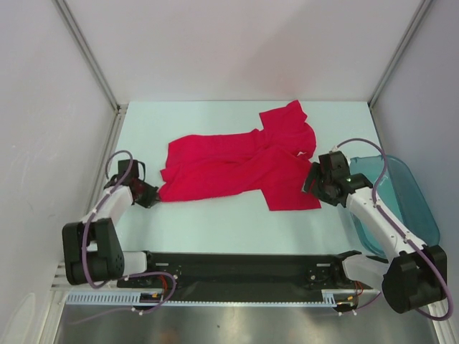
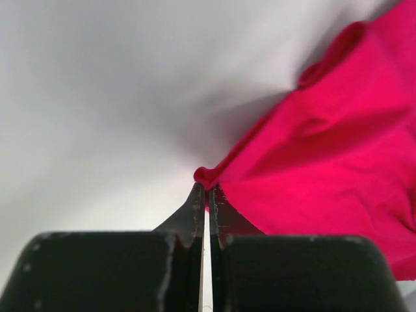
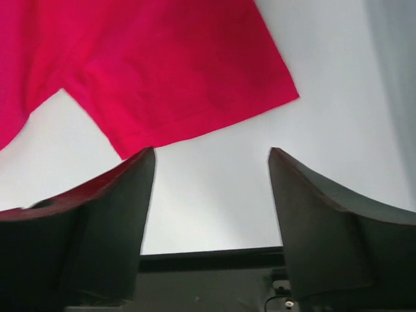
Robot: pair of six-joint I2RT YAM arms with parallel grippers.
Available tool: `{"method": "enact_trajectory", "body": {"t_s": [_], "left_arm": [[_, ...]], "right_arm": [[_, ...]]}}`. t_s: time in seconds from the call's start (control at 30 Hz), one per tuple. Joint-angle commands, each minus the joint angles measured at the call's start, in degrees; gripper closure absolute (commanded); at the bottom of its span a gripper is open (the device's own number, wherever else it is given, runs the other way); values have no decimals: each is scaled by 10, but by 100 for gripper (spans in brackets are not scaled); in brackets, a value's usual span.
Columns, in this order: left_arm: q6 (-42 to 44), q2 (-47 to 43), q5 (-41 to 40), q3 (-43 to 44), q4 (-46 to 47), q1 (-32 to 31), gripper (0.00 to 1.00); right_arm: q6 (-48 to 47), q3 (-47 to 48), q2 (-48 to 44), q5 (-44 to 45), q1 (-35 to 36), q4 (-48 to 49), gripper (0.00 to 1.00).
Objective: Fold and stack the t-shirts
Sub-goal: Flatten the tshirt out
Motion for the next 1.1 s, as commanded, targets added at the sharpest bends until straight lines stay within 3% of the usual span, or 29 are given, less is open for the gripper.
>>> {"method": "enact_trajectory", "body": {"t_s": [0.0, 0.13, 0.3, 0.57, 0.9, 1.07], "left_arm": [[70, -83, -85, 53, -58, 6, 100], [94, -148, -82, 64, -63, 6, 100], [110, -164, -54, 68, -62, 6, 100], [125, -156, -10, 80, -44, 5, 100], [129, -156, 14, 72, -29, 5, 100], [134, -153, 18, 73, -28, 6, 100]], "right_arm": [[104, -13, 1, 34, -11, -3, 30], [200, -38, 4, 65, 5, 22, 41], [284, -73, 13, 136, 24, 10, 45], [212, -74, 71, 160, 24, 28, 41], [205, -50, 140, 178, 25, 38, 52], [204, -43, 135, 185, 26, 36, 52]]}}
